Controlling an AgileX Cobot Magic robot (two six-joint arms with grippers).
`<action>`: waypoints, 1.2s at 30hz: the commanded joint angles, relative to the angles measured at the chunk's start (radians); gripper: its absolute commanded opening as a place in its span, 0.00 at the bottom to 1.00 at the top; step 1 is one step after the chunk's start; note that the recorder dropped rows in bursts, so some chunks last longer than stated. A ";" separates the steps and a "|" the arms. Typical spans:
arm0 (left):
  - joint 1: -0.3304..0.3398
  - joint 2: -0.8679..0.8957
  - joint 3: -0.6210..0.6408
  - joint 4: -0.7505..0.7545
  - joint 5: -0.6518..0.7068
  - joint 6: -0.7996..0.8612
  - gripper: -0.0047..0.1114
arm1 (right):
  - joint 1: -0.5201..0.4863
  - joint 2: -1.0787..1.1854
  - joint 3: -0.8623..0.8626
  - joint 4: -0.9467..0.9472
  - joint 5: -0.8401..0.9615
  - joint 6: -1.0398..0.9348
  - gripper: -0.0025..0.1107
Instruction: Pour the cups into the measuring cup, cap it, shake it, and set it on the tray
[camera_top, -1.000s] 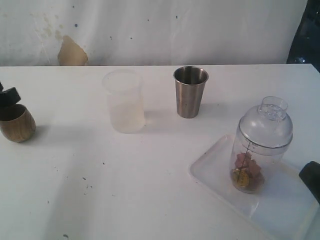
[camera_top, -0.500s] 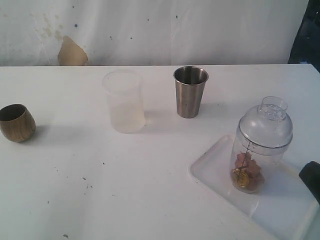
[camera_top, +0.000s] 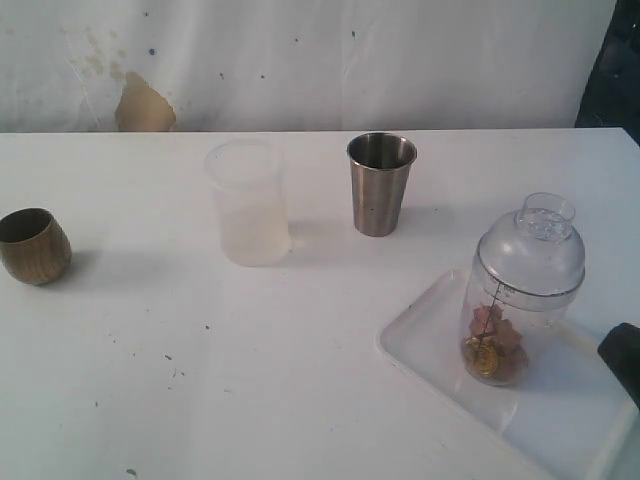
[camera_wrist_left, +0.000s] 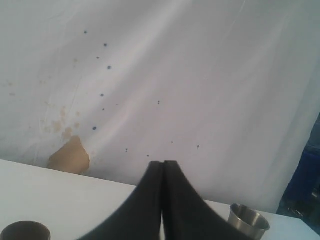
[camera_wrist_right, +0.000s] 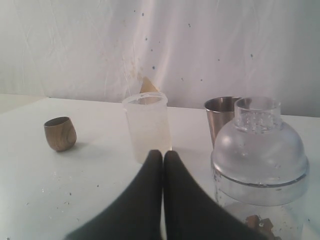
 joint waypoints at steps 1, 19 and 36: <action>-0.004 -0.007 0.031 0.001 -0.013 -0.004 0.04 | -0.012 -0.006 0.005 0.001 0.002 0.003 0.02; 0.149 -0.007 0.072 0.267 -0.006 -0.218 0.04 | -0.012 -0.007 0.005 0.001 0.002 0.033 0.02; 0.251 -0.285 0.217 0.362 0.284 -0.211 0.04 | -0.012 -0.007 0.005 0.001 0.002 0.033 0.02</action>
